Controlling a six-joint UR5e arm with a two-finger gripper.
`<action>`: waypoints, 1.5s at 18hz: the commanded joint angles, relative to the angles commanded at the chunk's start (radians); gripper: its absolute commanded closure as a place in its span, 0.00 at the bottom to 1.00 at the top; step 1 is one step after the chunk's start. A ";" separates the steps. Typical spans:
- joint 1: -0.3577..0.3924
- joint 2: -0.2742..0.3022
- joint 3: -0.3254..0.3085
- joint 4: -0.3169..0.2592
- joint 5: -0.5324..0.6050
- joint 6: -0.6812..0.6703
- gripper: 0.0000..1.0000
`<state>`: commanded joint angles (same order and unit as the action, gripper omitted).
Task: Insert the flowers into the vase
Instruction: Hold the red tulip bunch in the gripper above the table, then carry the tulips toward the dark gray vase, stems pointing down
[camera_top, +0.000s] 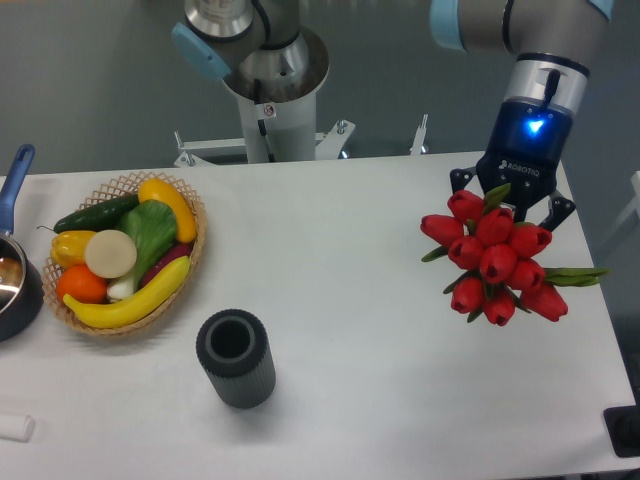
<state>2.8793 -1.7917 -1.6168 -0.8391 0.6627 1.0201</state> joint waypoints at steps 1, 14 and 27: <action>-0.005 0.009 -0.012 0.002 0.000 0.000 0.70; -0.011 0.011 -0.005 0.029 -0.044 -0.015 0.70; -0.155 -0.074 -0.026 0.155 -0.394 0.067 0.70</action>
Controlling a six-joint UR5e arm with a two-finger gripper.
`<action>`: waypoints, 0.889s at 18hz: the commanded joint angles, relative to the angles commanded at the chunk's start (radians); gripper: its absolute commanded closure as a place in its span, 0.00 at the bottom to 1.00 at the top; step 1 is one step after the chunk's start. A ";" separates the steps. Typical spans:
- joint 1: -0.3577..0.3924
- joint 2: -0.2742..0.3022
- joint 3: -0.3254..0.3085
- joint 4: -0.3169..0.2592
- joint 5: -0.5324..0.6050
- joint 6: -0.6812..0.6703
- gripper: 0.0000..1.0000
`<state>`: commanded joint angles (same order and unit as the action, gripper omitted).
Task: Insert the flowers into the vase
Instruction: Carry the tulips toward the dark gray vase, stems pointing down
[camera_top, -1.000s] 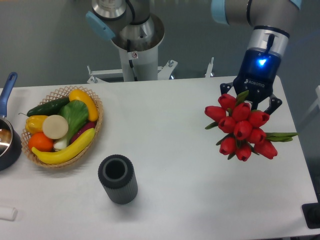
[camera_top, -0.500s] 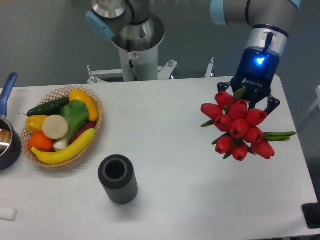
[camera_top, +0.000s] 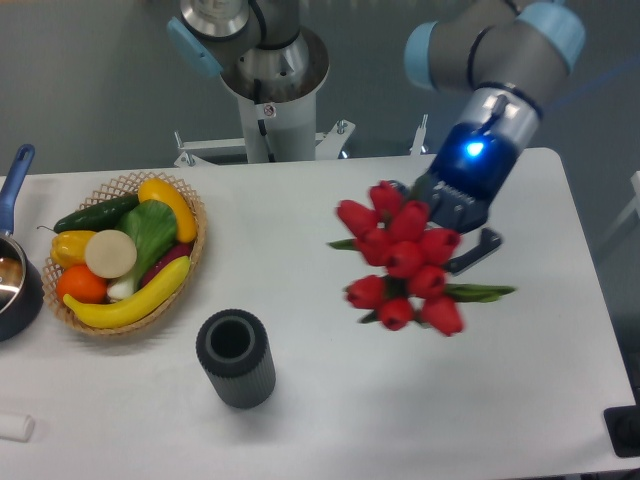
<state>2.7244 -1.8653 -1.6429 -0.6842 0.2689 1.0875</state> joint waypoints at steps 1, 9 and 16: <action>-0.002 -0.009 -0.003 0.000 -0.057 0.006 0.70; -0.011 -0.002 -0.113 0.000 -0.304 0.184 0.71; -0.049 0.005 -0.098 -0.002 -0.329 0.186 0.71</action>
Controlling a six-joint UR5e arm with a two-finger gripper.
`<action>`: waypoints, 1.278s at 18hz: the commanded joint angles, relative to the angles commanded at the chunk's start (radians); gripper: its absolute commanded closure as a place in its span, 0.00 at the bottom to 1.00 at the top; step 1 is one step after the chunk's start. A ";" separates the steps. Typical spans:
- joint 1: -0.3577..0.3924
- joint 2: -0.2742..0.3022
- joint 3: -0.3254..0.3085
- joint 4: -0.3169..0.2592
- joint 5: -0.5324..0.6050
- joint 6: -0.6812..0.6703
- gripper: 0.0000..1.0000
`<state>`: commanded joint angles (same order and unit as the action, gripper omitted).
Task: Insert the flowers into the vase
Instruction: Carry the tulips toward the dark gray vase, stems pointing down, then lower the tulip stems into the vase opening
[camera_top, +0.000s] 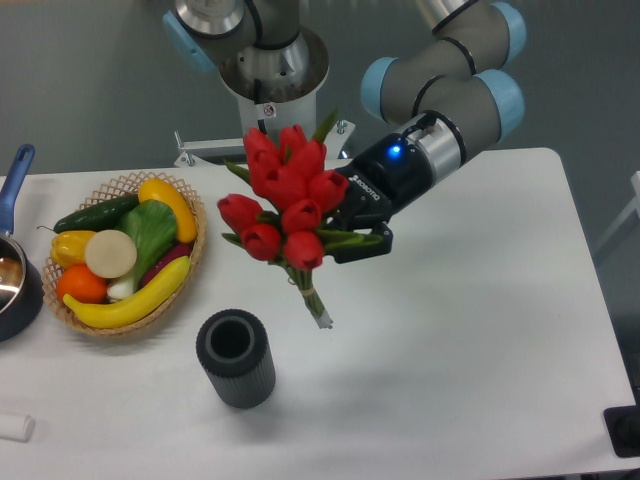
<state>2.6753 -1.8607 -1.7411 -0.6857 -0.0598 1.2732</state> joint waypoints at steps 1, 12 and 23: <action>-0.005 0.000 0.005 0.000 0.000 0.000 0.71; -0.097 -0.002 0.015 -0.006 -0.012 -0.012 0.71; -0.155 -0.040 -0.005 -0.006 -0.012 -0.009 0.71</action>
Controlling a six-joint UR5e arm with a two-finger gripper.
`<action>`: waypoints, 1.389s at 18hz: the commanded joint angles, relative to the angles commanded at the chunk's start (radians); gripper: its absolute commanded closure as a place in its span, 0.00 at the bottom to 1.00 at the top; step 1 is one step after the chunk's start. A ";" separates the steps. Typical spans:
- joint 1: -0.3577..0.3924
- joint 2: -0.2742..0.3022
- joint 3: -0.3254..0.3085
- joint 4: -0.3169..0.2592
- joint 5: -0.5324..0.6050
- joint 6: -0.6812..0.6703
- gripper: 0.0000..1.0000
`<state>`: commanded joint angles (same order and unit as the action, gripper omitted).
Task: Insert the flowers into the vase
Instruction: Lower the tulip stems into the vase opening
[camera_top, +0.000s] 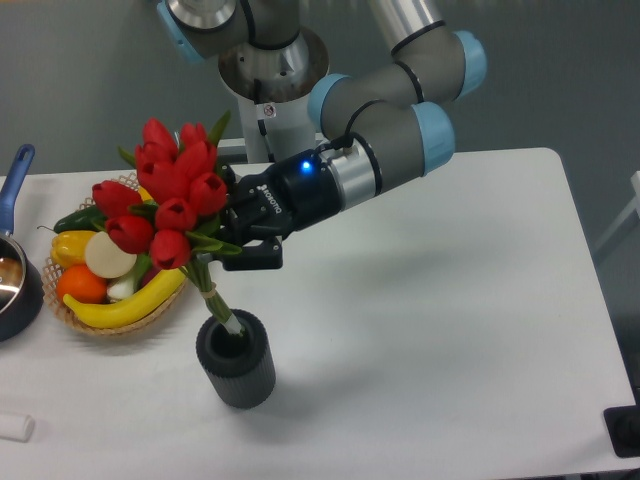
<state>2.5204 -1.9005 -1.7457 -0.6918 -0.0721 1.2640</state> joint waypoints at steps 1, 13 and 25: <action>-0.002 -0.003 0.000 0.000 0.000 0.000 0.71; 0.012 -0.060 -0.051 0.000 0.002 0.008 0.70; 0.037 -0.149 -0.046 0.002 0.015 0.011 0.66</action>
<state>2.5571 -2.0494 -1.7917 -0.6903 -0.0568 1.2747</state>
